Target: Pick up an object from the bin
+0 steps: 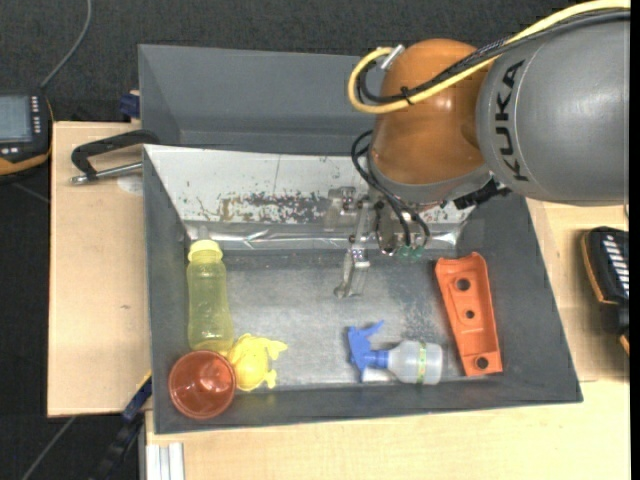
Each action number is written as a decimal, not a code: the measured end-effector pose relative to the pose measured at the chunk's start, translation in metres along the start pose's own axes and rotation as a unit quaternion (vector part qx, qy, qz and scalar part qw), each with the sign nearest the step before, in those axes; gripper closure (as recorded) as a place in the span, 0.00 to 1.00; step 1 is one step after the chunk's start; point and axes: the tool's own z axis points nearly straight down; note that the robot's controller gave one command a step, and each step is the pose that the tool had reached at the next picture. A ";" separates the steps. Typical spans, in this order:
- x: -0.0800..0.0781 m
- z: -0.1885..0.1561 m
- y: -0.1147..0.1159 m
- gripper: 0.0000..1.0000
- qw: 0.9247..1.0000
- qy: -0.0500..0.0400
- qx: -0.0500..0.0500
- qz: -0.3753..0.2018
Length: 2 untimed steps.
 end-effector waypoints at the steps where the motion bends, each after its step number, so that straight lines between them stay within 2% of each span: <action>1: 0.009 0.066 -0.044 0.00 0.999 0.000 -0.001 -0.054; 2: 0.047 0.099 -0.058 0.00 0.999 0.001 0.002 -0.043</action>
Offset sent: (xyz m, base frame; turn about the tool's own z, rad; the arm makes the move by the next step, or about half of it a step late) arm -0.0635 -0.0331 -0.1097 -0.0815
